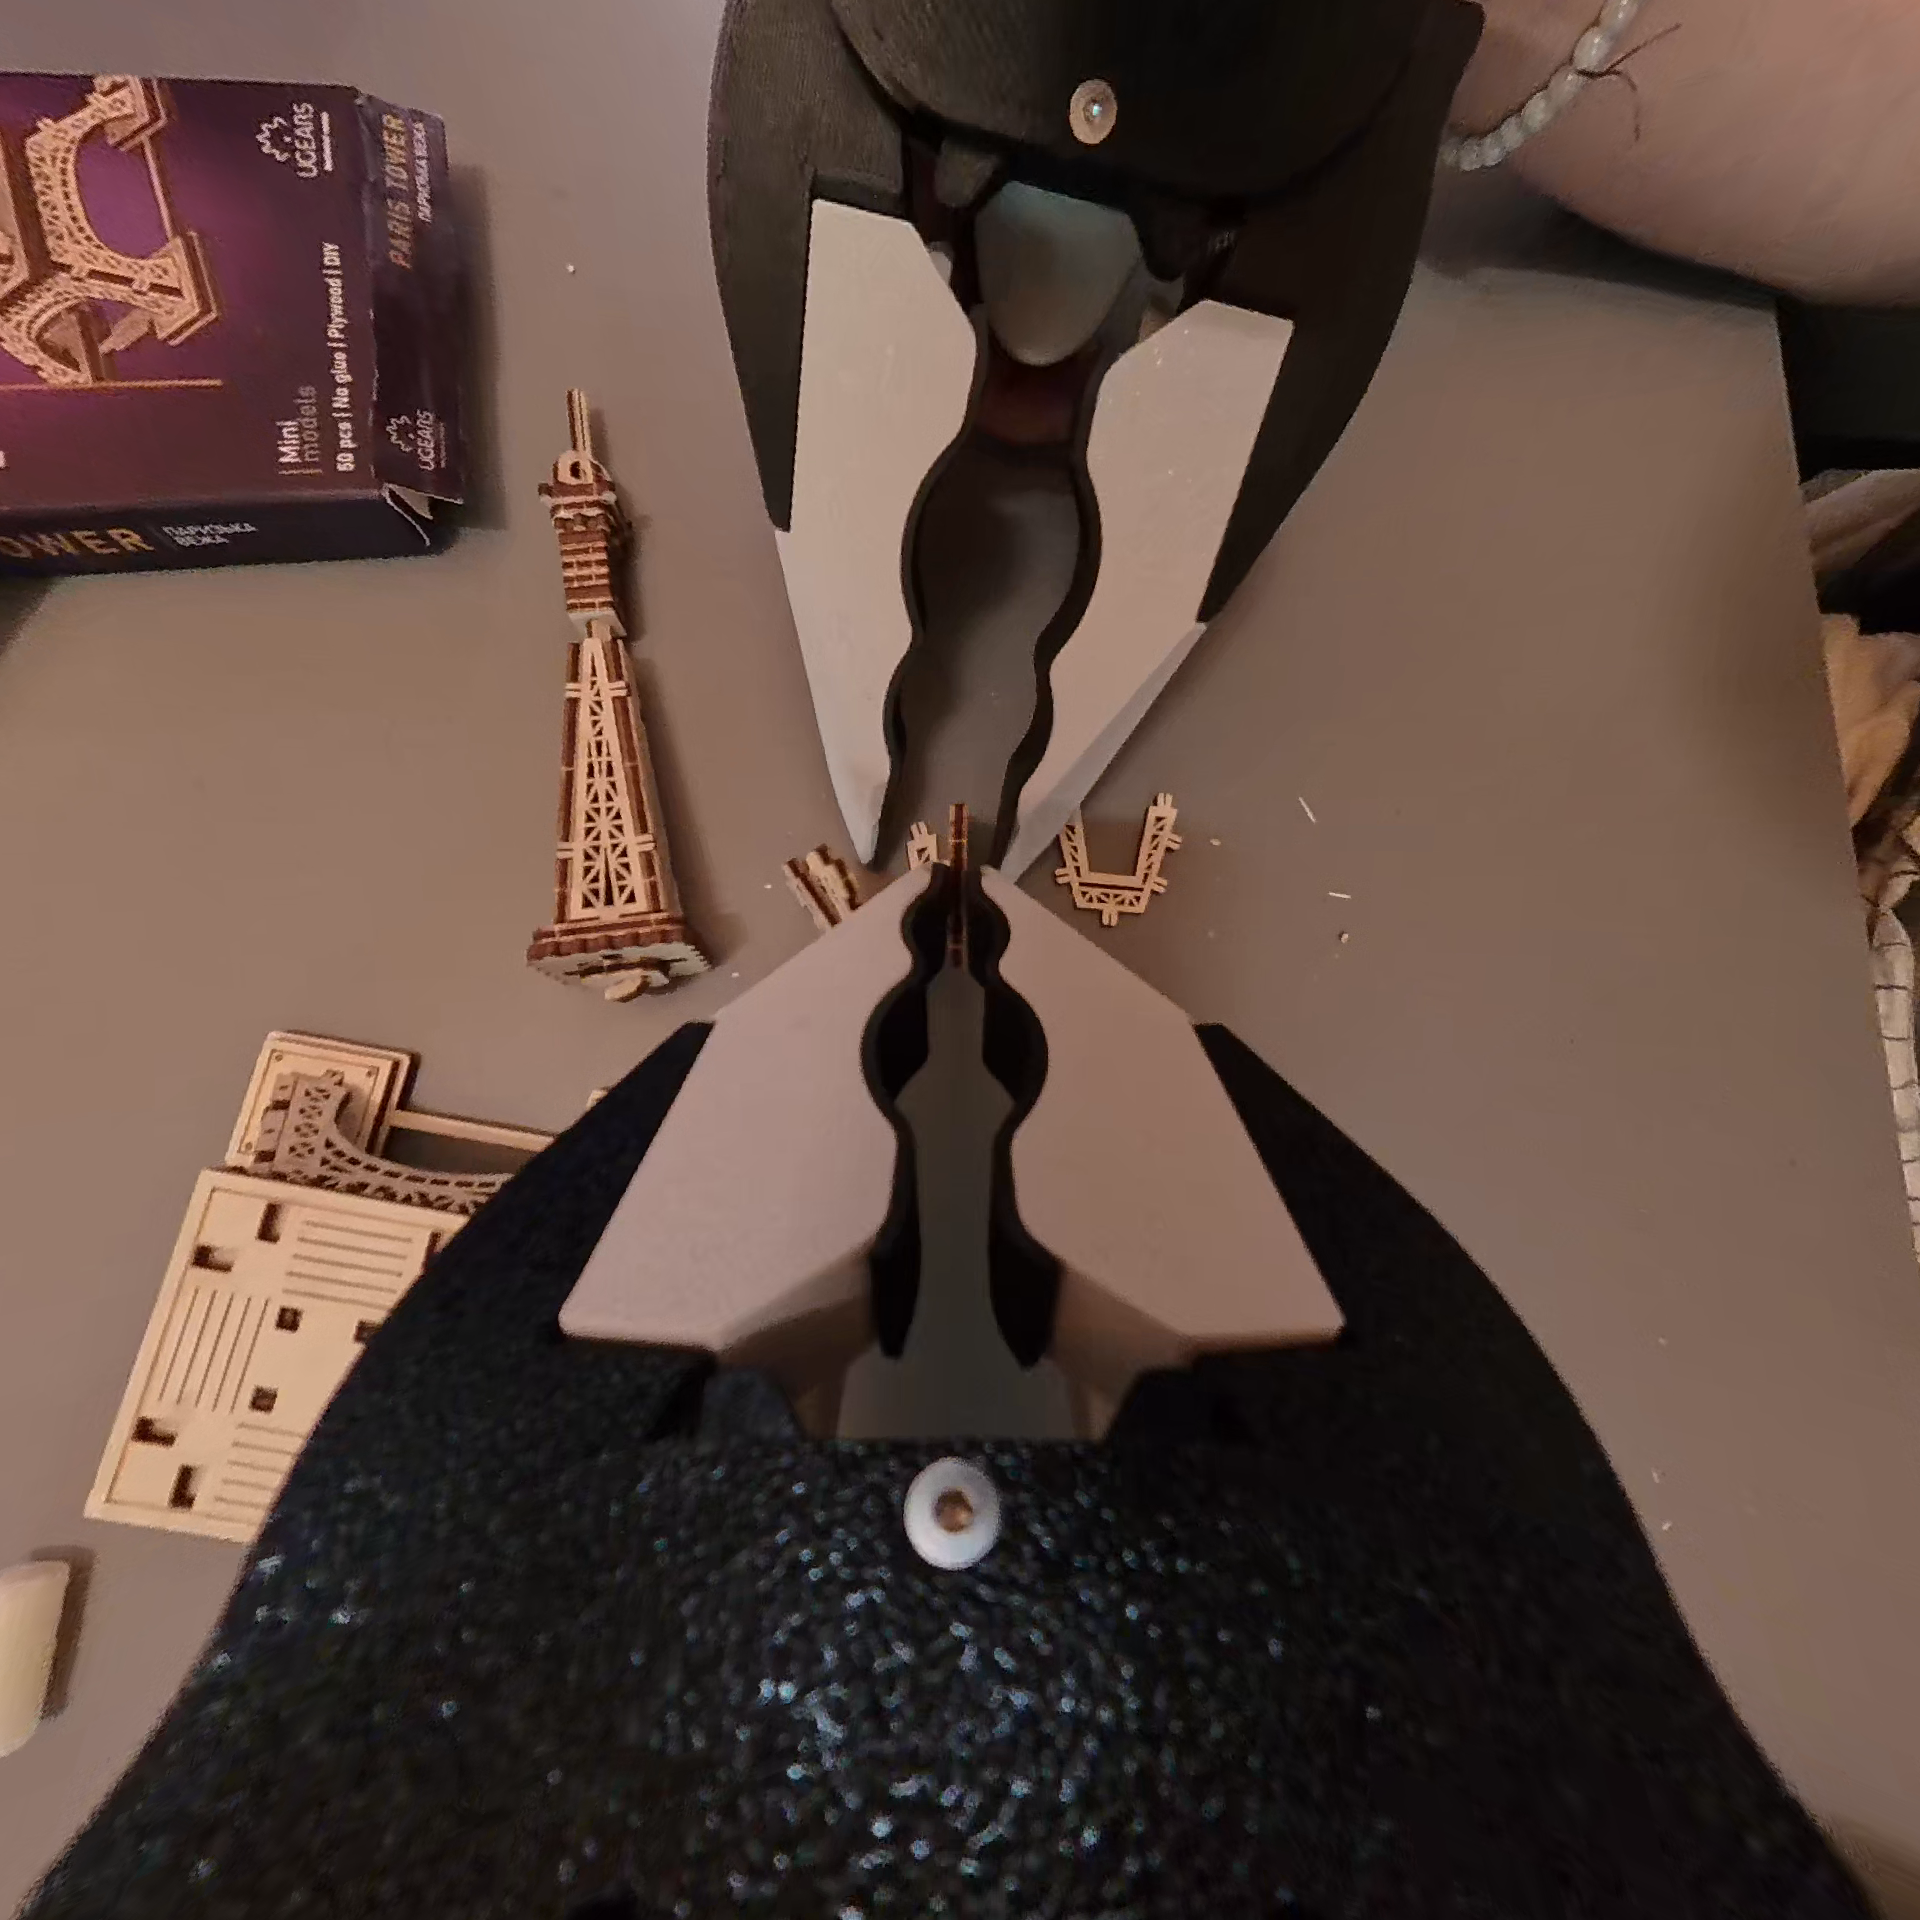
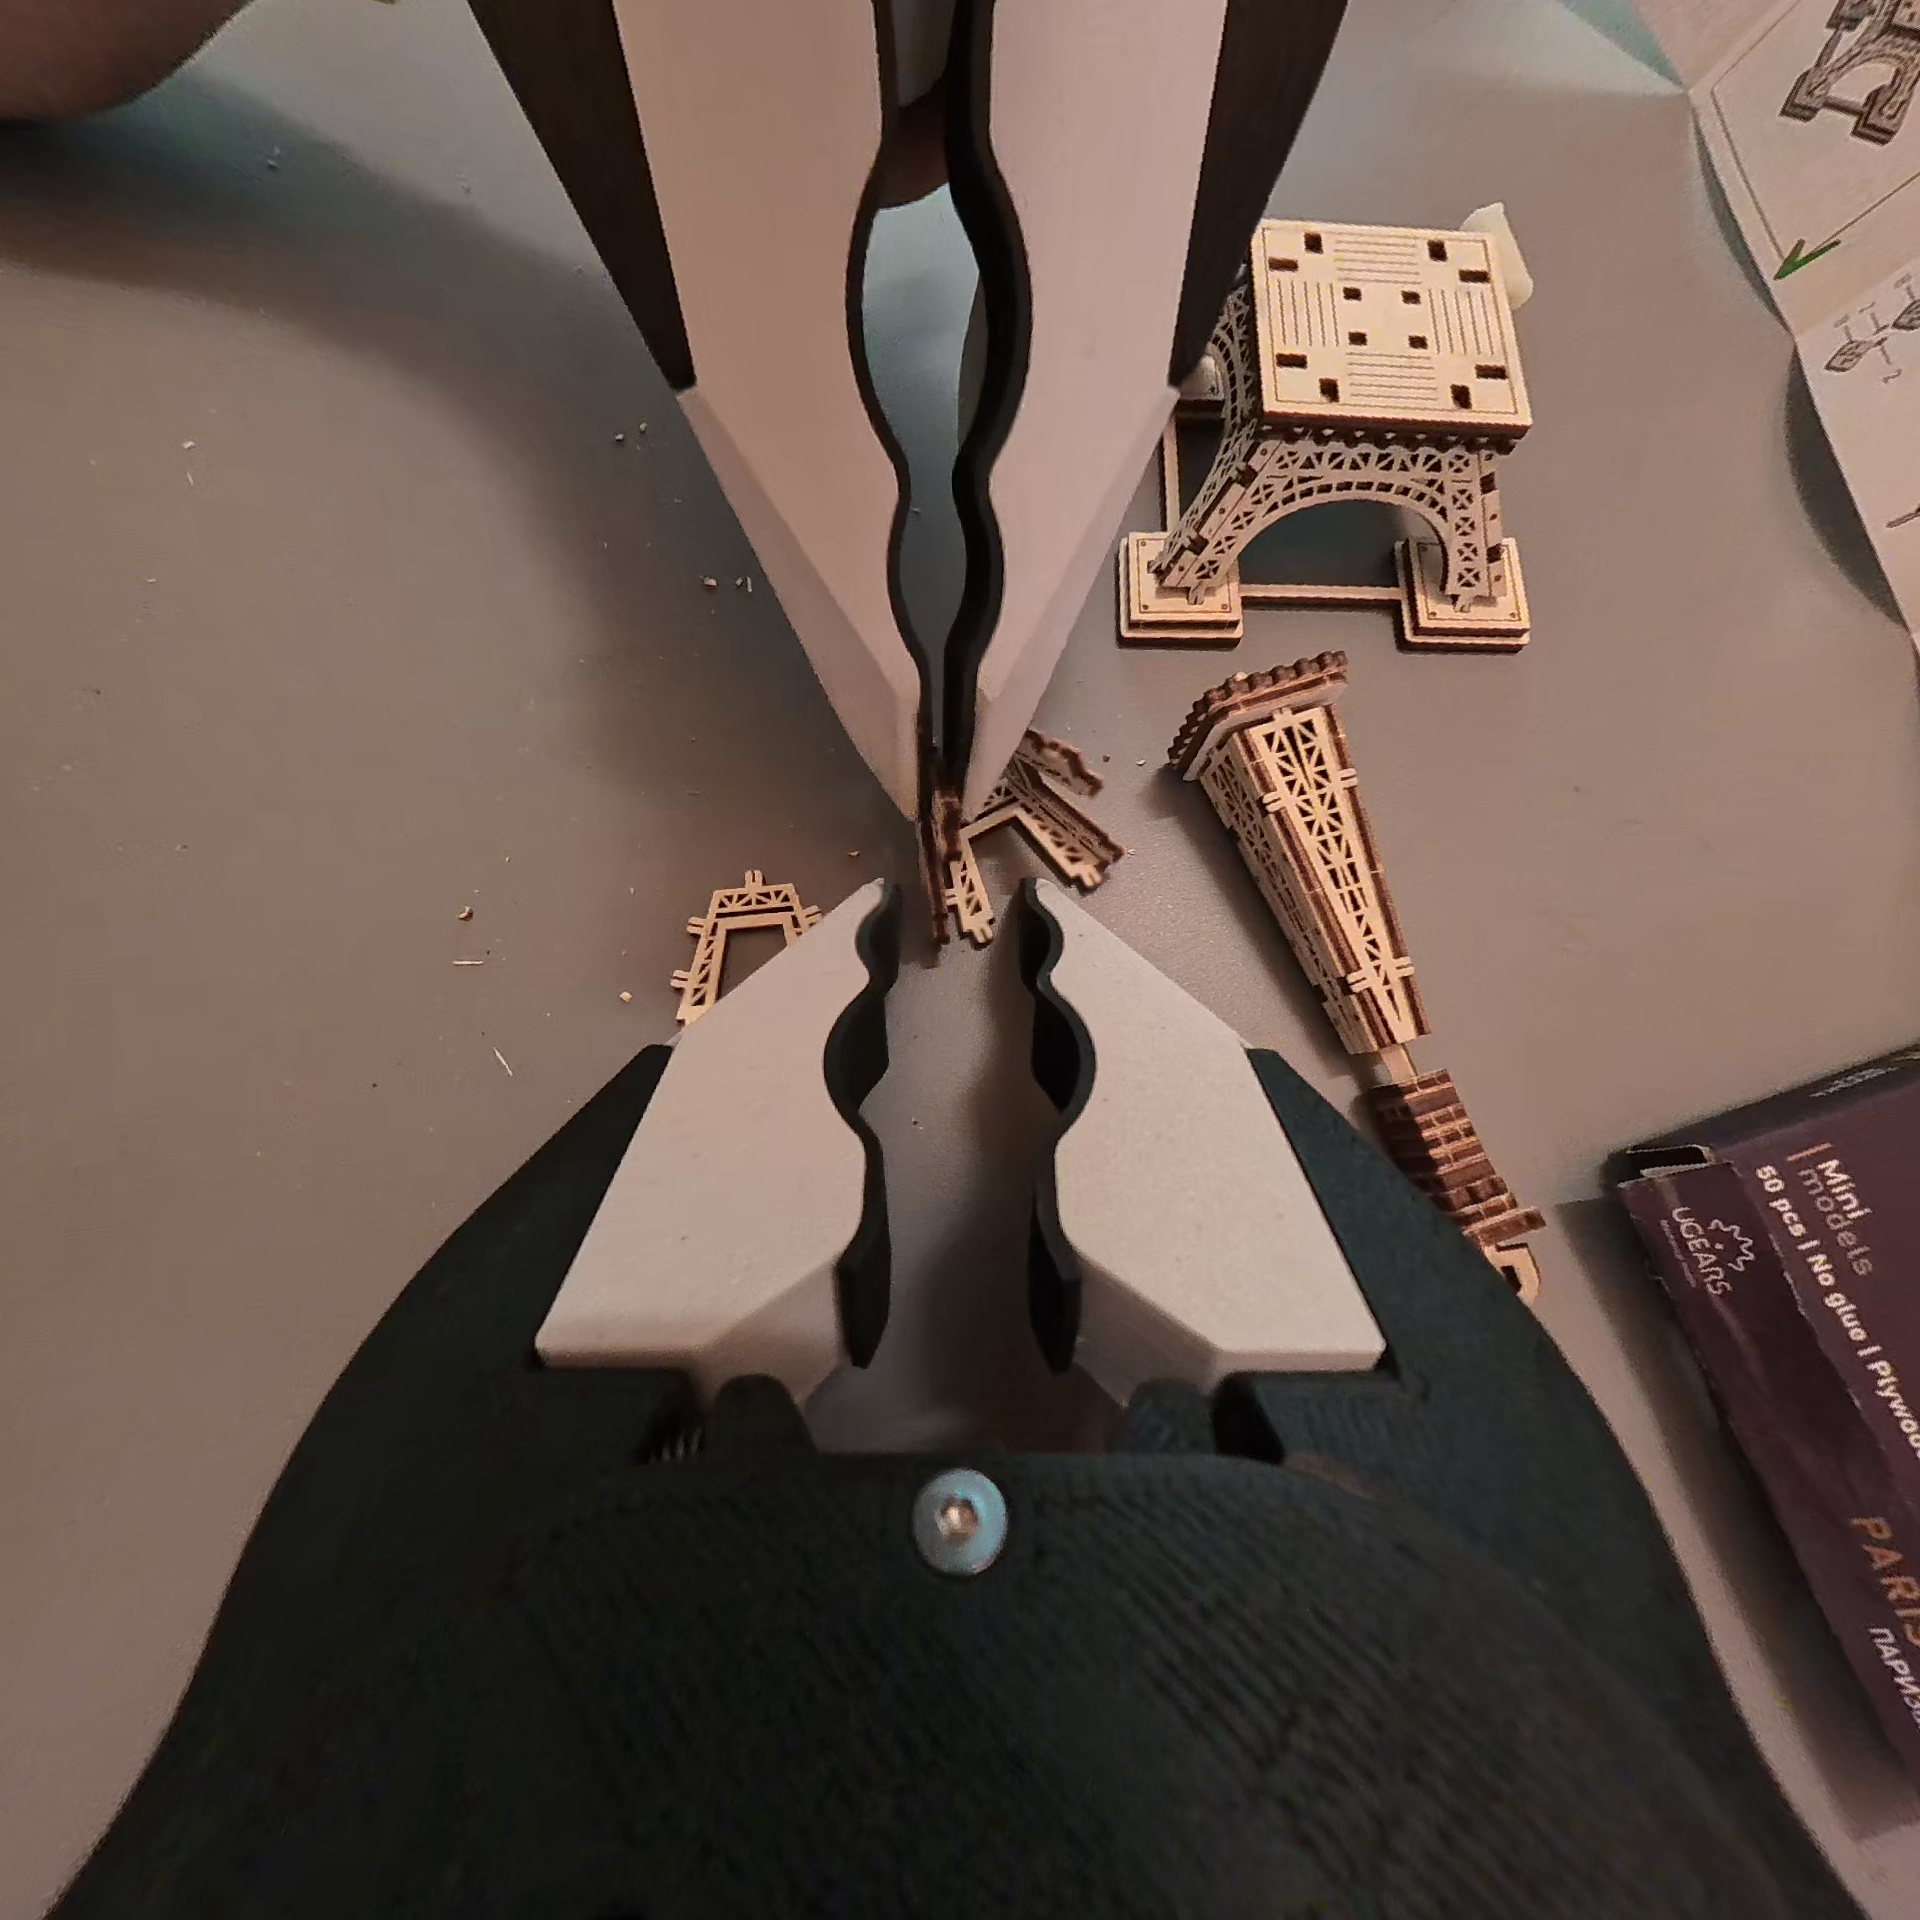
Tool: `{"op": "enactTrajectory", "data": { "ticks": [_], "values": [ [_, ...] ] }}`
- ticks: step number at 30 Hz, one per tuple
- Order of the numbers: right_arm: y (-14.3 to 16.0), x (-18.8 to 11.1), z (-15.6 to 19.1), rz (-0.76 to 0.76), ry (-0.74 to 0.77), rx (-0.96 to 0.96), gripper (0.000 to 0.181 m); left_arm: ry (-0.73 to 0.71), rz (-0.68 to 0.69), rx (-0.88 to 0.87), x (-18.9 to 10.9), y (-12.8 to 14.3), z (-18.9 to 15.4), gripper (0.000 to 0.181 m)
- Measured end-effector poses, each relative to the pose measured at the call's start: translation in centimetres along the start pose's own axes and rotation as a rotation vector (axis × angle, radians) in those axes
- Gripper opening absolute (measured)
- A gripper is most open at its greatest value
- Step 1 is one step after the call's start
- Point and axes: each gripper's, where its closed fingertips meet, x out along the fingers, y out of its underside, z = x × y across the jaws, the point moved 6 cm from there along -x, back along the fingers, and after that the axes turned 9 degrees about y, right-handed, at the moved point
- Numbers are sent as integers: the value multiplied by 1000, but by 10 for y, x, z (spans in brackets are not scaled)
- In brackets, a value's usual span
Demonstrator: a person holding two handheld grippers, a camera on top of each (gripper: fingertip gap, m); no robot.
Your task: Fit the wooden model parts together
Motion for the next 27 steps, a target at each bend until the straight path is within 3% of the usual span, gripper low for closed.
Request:
{"op": "enactTrajectory", "data": {
  "ticks": [13,19,27],
  "values": [
    [0,-1,3,-4,-56,5,28,6,-13,-16,-2,2,4,1],
    [0,0,-3,3,-20,42,12,4,8,-7,-2,5,4,1],
    [0,0,-5,6,-57,82,12,-9,54,35,-2,3,3,1]
  ]
}}
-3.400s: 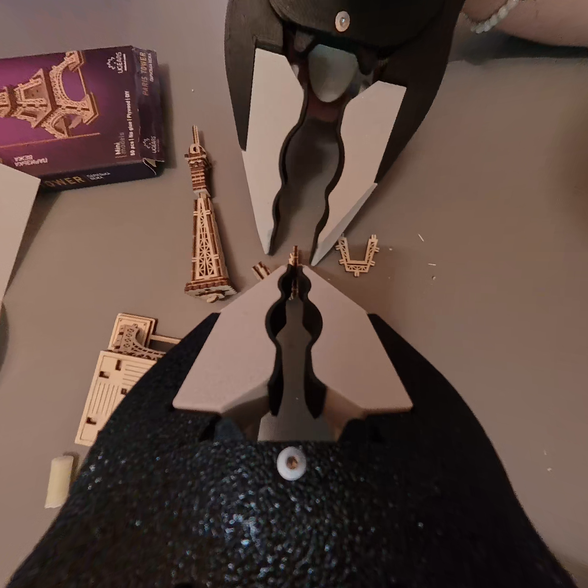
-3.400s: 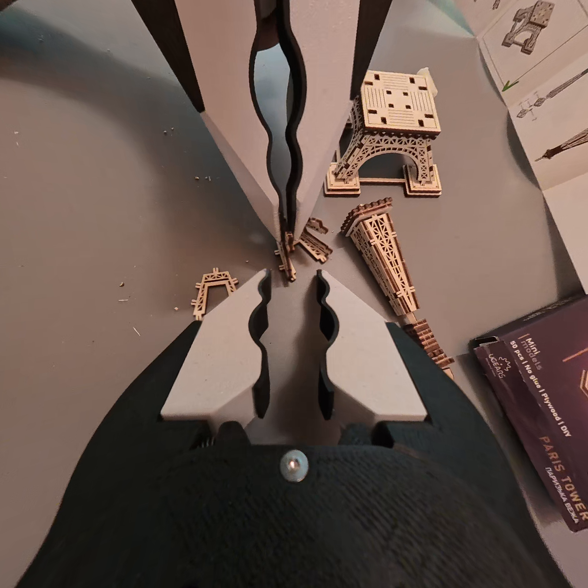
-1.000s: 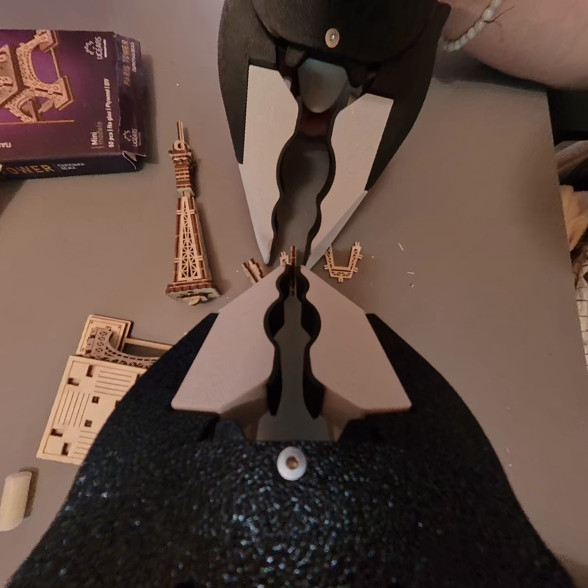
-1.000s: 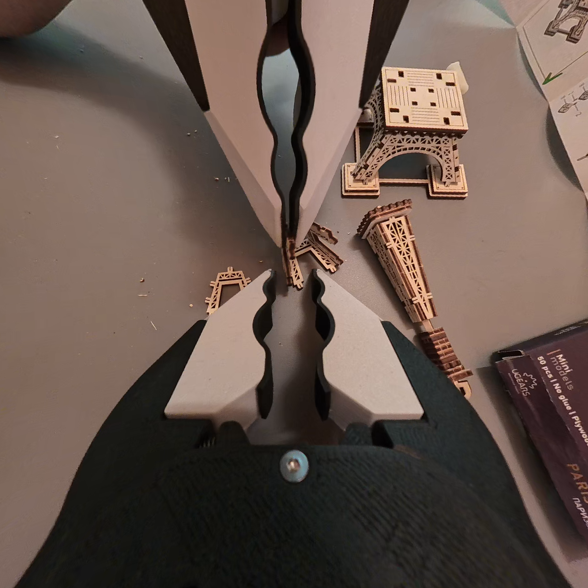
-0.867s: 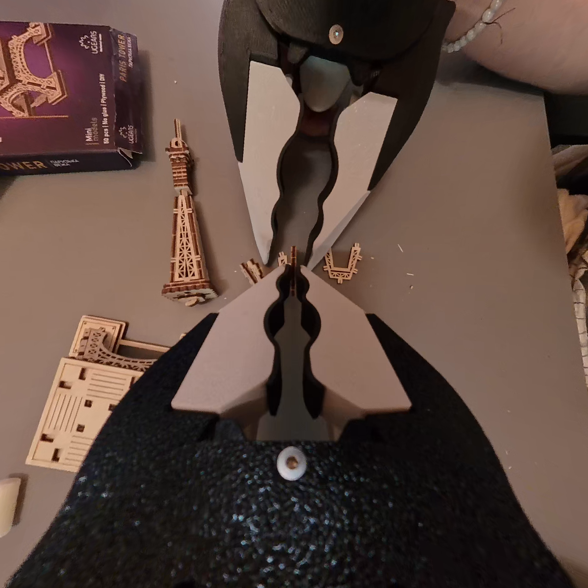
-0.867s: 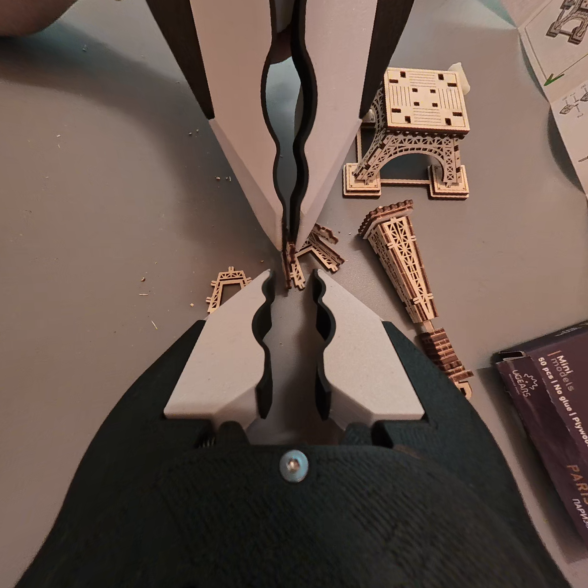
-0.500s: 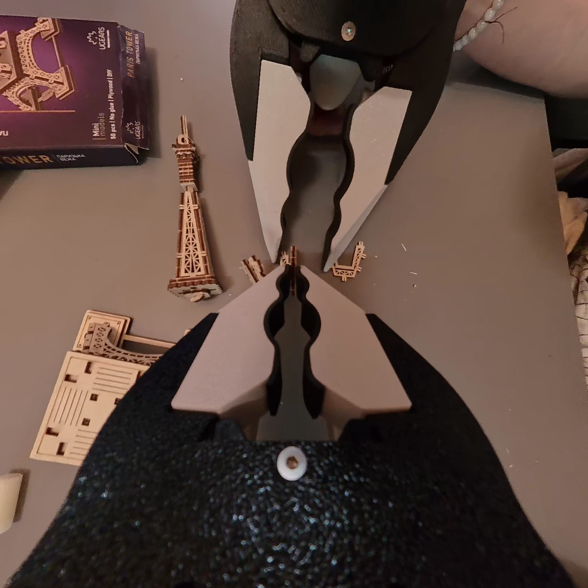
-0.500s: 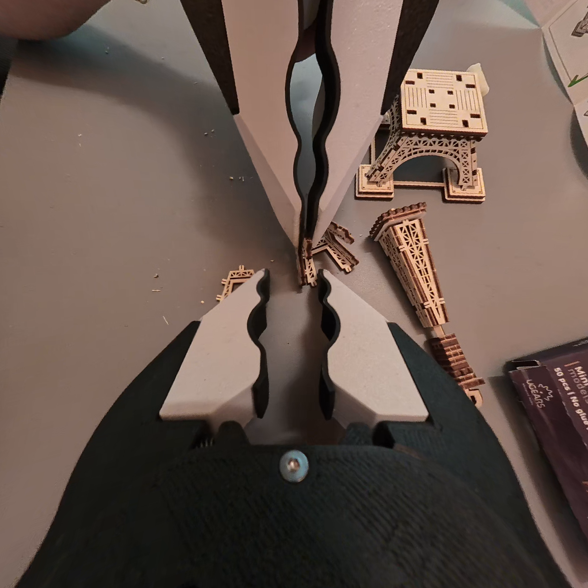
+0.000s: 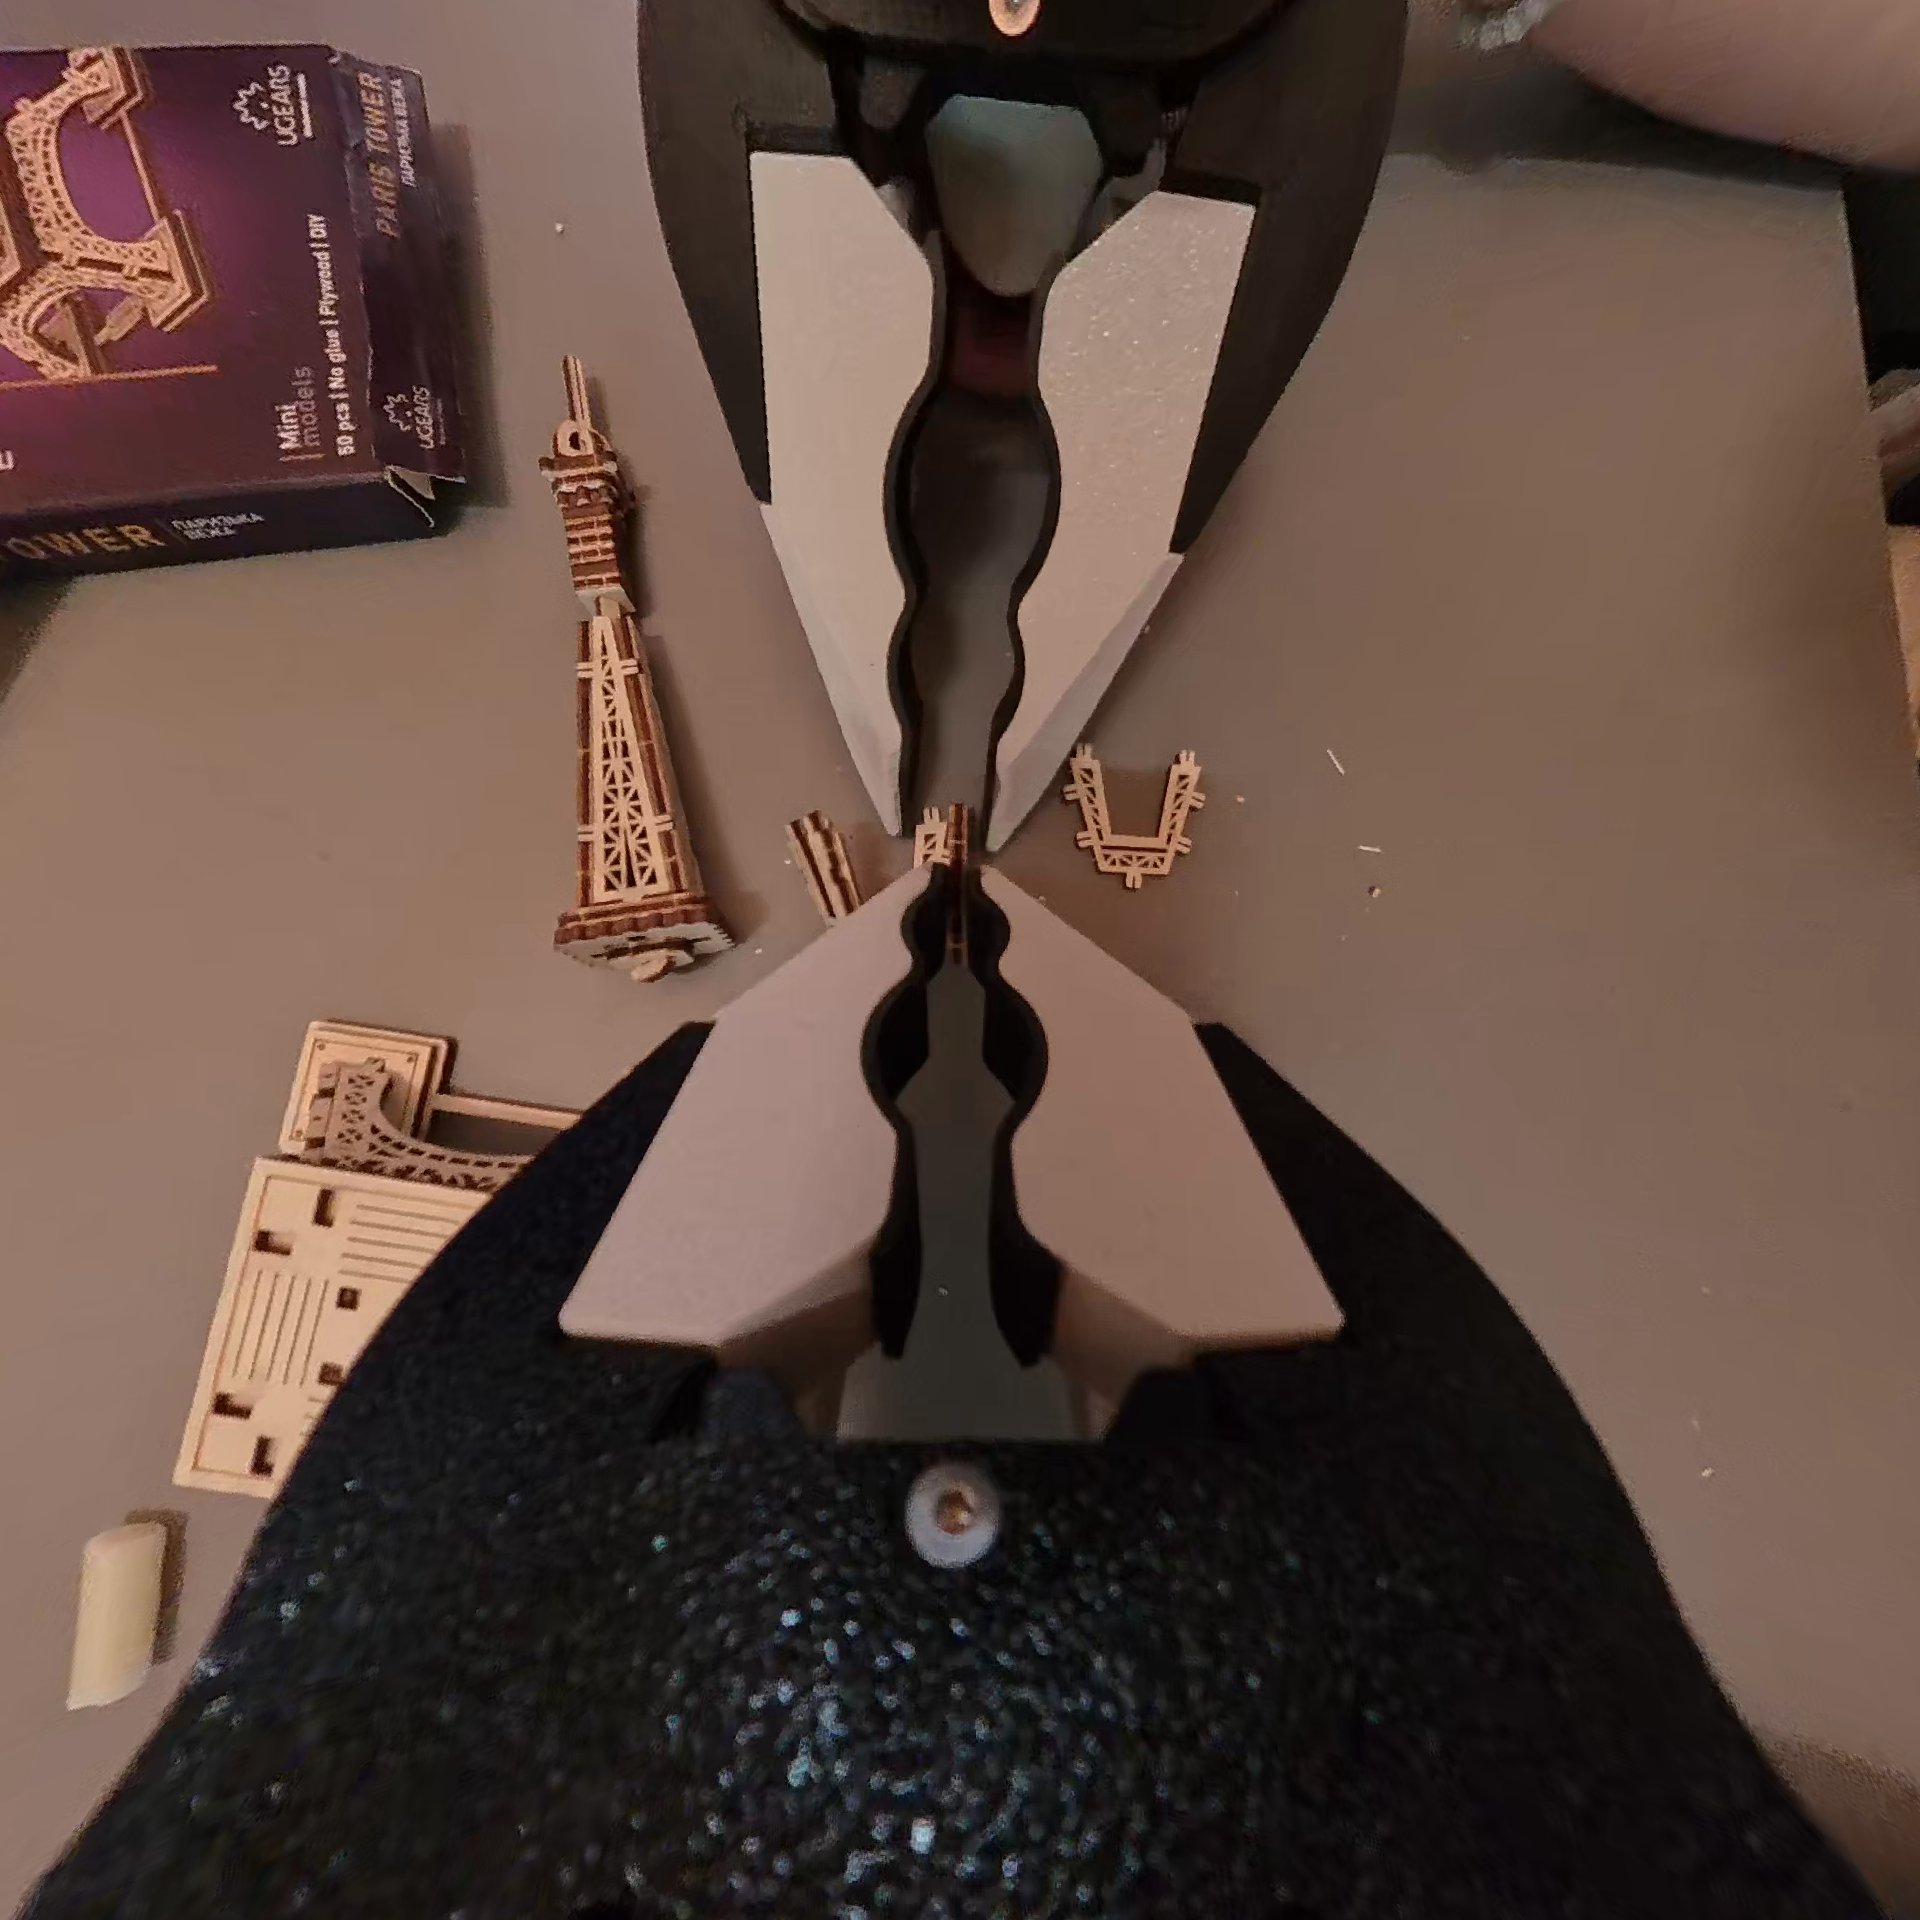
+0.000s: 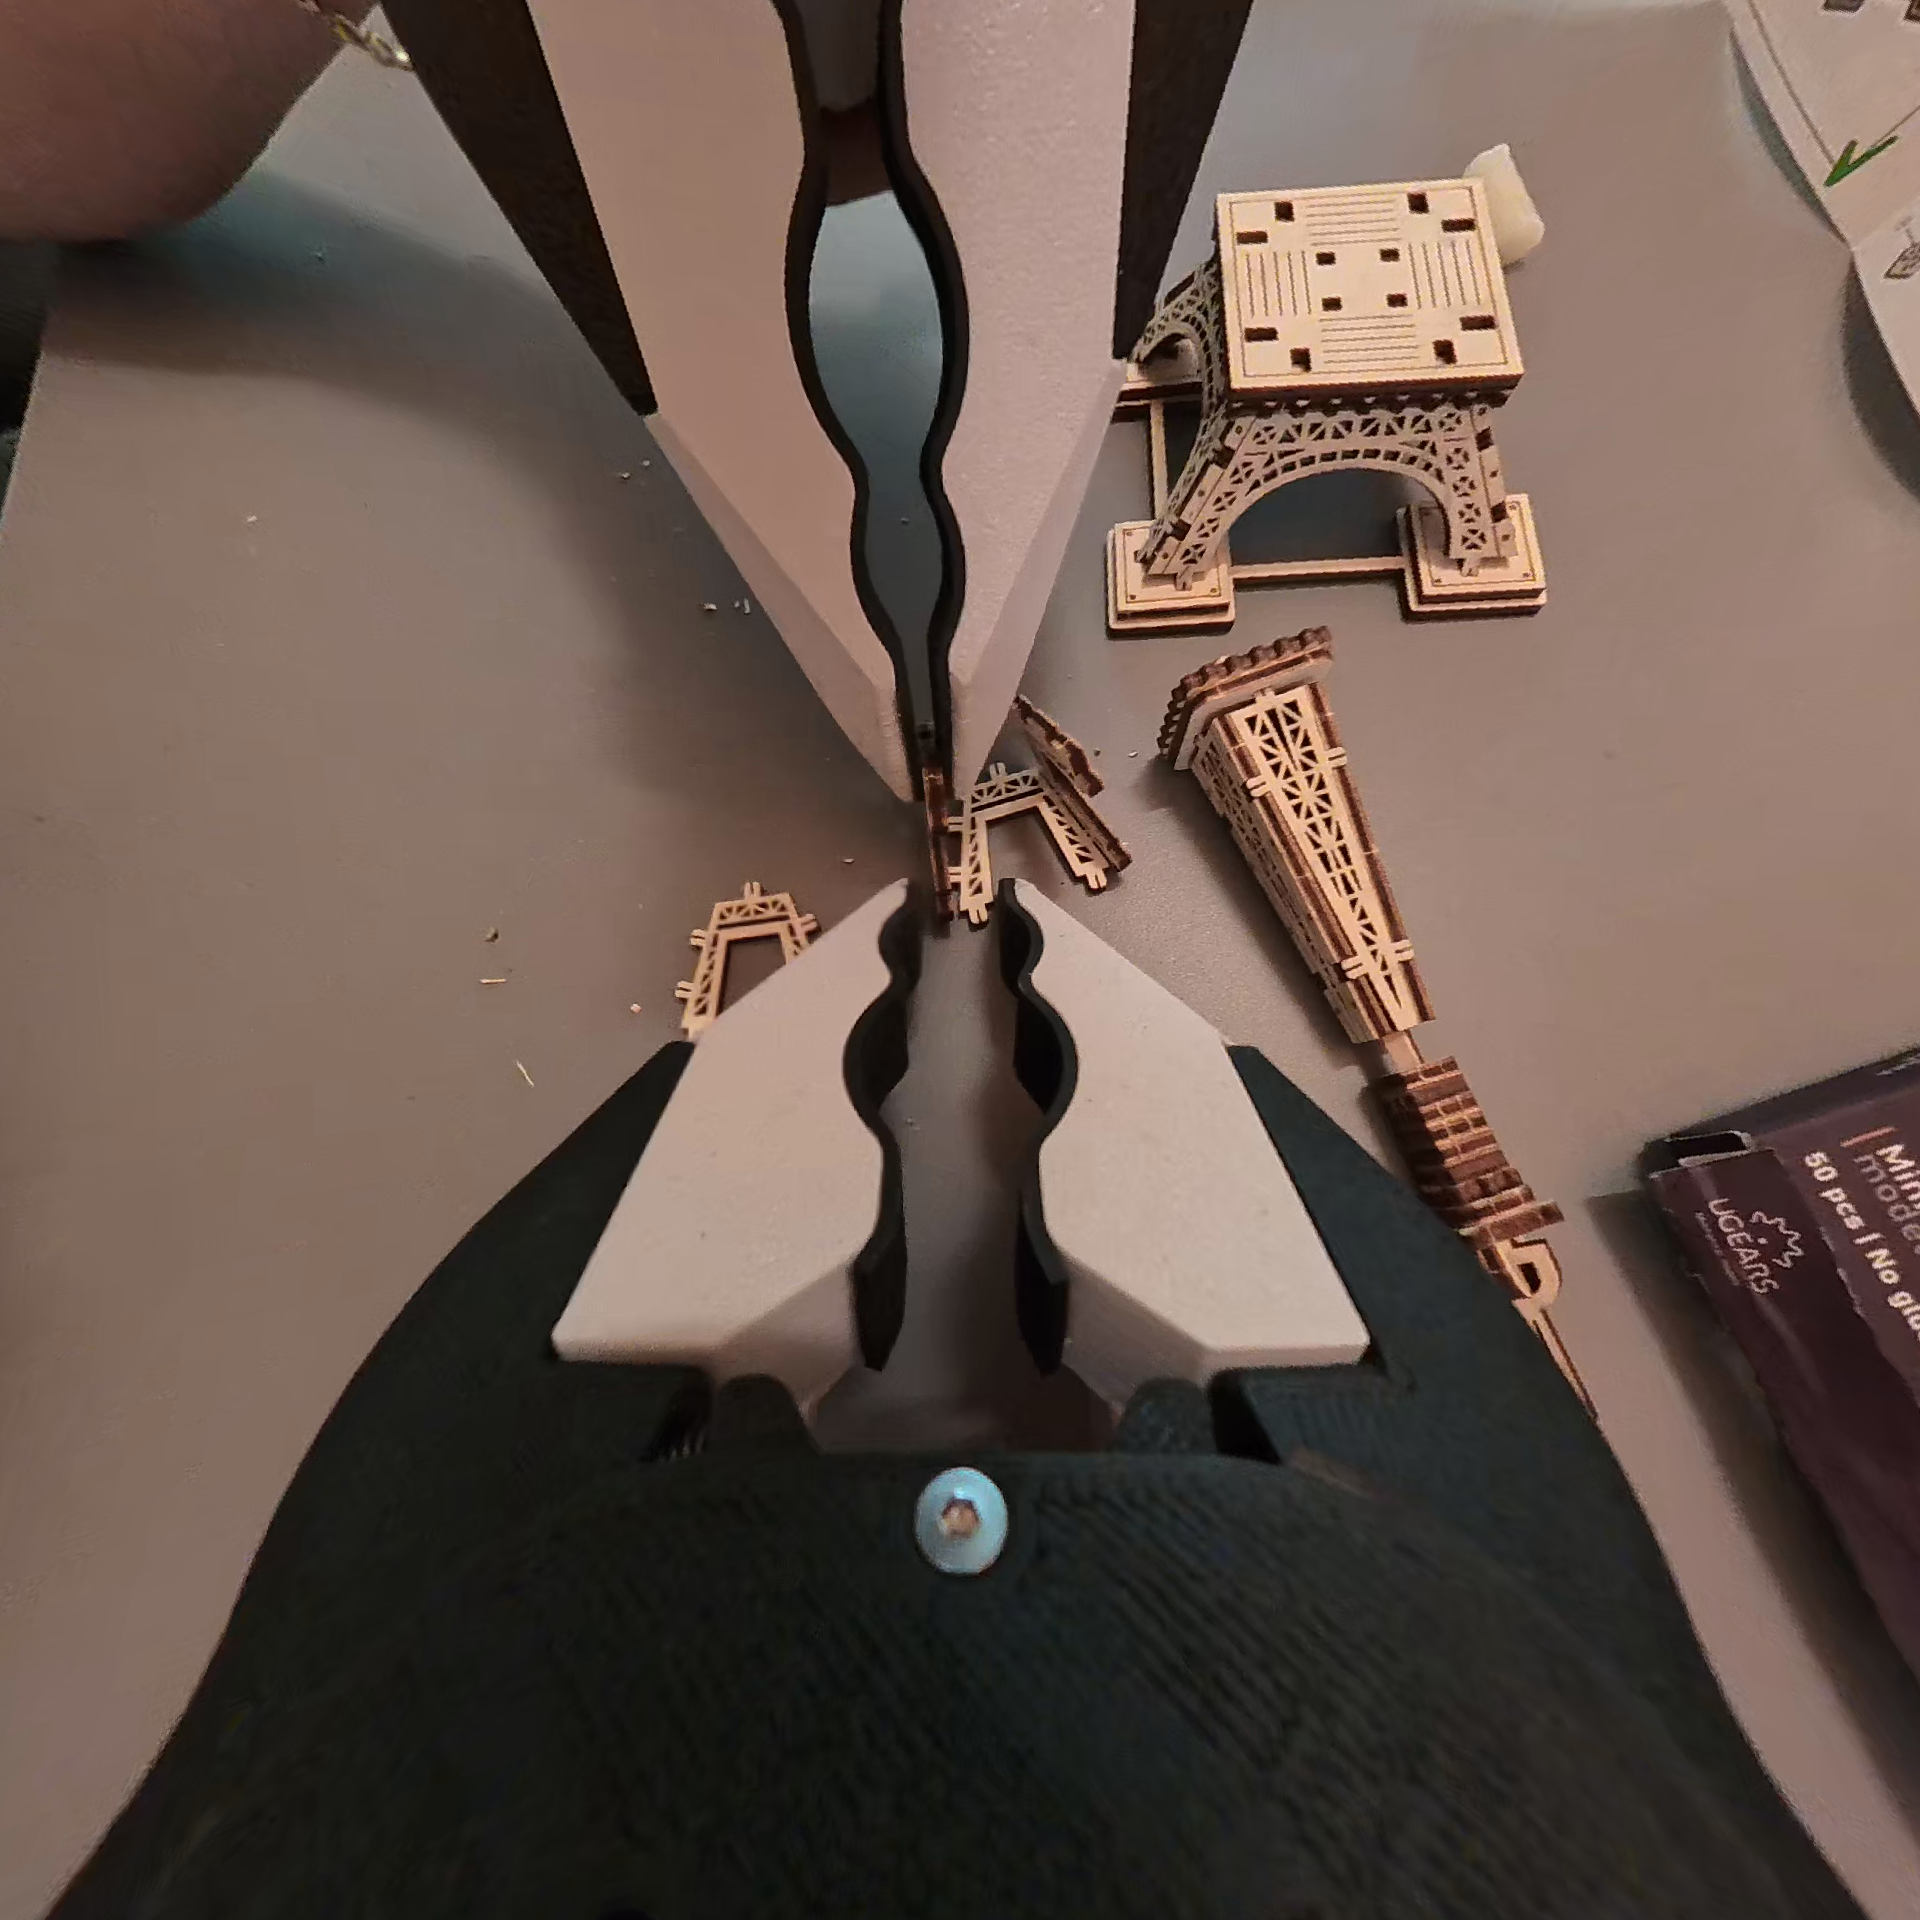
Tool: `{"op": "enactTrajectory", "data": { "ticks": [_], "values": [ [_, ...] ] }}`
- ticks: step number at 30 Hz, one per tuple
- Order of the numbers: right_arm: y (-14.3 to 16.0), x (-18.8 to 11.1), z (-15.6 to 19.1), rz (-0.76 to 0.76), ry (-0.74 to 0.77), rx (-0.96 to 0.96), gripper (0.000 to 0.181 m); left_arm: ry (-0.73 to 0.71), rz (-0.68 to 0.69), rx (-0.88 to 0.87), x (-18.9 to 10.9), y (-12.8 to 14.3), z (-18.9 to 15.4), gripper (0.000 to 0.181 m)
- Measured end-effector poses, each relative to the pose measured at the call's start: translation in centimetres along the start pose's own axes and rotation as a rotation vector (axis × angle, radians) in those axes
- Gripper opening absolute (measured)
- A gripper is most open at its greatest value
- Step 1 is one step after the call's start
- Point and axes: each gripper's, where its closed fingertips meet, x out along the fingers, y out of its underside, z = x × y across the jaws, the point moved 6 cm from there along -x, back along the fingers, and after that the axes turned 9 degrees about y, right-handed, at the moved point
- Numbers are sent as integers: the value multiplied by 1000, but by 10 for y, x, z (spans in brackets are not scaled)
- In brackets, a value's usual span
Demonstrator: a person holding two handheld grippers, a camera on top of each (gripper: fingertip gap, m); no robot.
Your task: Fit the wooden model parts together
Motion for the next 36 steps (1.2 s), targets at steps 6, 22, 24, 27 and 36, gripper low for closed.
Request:
{"op": "enactTrajectory", "data": {
  "ticks": [6,22,24,27,36],
  "values": [
    [0,1,1,-2,33,-41,9,-33,53,88,0,-1,-1,1],
    [0,1,1,-1,22,-36,10,-55,70,215,0,-1,-4,1],
    [0,1,0,0,23,-32,9,-46,54,196,-1,0,-2,1],
    [0,1,0,0,25,-30,8,-45,47,184,-1,0,0,1],
    [0,1,3,-6,73,-86,8,-114,79,248,-1,0,0,3]
  ]
}}
